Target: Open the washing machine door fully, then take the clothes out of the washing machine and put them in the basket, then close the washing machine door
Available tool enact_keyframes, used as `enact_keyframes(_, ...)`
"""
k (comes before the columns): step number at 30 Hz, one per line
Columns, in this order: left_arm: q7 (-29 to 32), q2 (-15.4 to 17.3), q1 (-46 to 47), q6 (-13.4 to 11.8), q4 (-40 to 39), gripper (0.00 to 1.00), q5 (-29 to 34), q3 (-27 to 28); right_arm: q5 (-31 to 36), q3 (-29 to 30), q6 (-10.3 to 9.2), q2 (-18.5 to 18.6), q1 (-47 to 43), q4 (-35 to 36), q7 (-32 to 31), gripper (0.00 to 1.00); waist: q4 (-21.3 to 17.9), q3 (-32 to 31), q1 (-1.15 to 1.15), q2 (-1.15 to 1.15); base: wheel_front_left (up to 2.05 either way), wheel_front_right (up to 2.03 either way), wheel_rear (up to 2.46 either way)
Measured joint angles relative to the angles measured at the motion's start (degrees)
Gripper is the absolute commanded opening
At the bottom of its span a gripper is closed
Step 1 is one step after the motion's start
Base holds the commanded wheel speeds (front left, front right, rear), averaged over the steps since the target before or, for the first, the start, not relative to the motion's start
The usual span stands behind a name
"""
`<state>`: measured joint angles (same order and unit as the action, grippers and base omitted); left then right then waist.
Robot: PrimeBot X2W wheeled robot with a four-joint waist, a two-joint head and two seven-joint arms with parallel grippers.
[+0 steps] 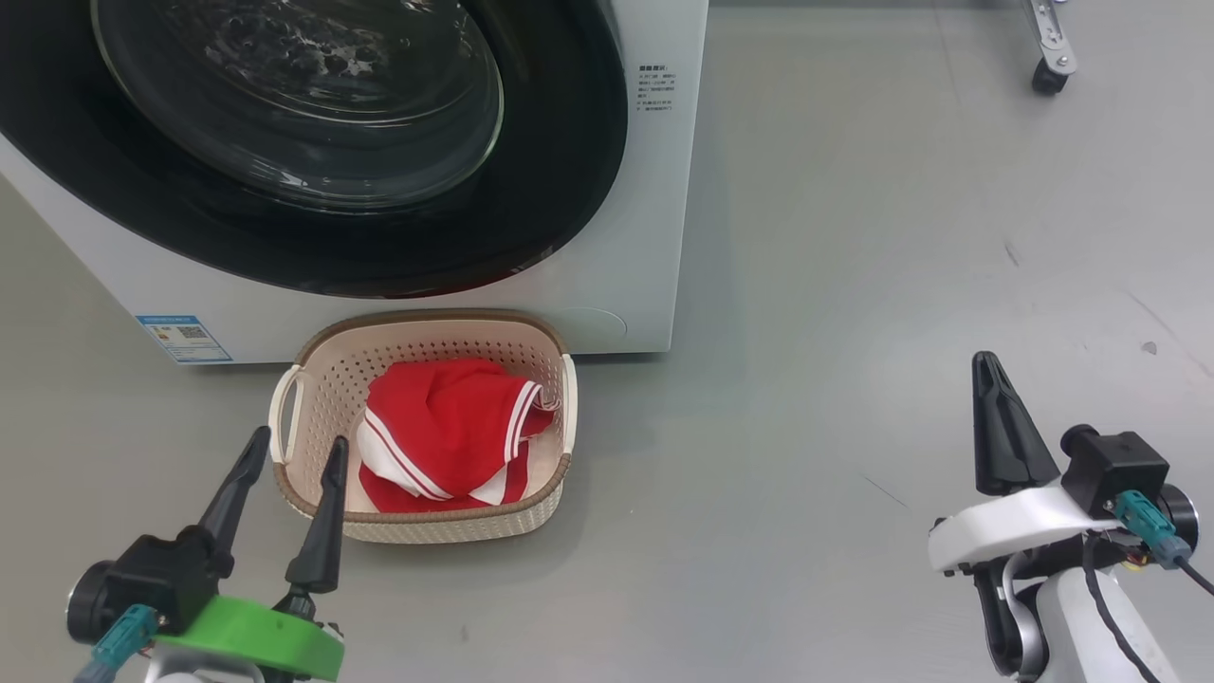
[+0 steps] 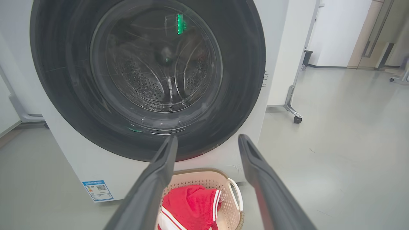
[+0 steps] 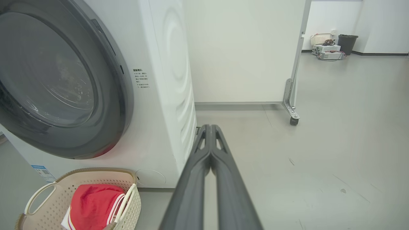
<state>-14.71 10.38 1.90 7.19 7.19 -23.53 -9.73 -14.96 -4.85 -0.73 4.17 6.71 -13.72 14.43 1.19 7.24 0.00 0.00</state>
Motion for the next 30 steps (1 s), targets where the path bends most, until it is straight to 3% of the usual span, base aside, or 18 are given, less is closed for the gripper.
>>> enact_keyframes(1,0.0,-0.15,-0.05,0.0,-0.02,1.0,0.0,-0.05,0.0,0.16,0.0,0.0,-0.51,0.41,0.0,0.09,-0.09,-0.01,0.0,0.0,0.0,0.0,0.0)
enact_keyframes(2,0.0,-0.29,-0.13,0.0,-0.02,1.0,0.01,-0.11,0.0,0.24,-0.01,-0.01,-0.93,0.75,0.0,0.09,-0.15,-0.01,0.0,0.0,0.0,0.0,0.0)
enact_keyframes(3,0.0,-0.33,-0.19,0.0,-0.01,1.0,0.0,-0.13,0.0,0.33,-0.02,-0.07,-1.33,1.07,0.0,0.36,-0.2,-0.01,0.0,0.0,0.0,0.0,0.0)
enact_keyframes(4,0.0,-0.37,-0.23,0.0,-0.01,1.0,0.0,-0.11,0.0,0.34,-0.02,-0.1,-1.61,1.23,0.0,1.0,-0.24,-0.04,0.0,0.0,0.0,0.0,0.0)
enact_keyframes(30,0.0,-0.64,-1.14,0.0,0.87,1.0,0.37,-0.29,0.67,0.35,-0.02,-0.73,-6.04,5.1,0.0,1.0,-0.51,-0.75,0.0,0.0,0.0,0.0,0.0)
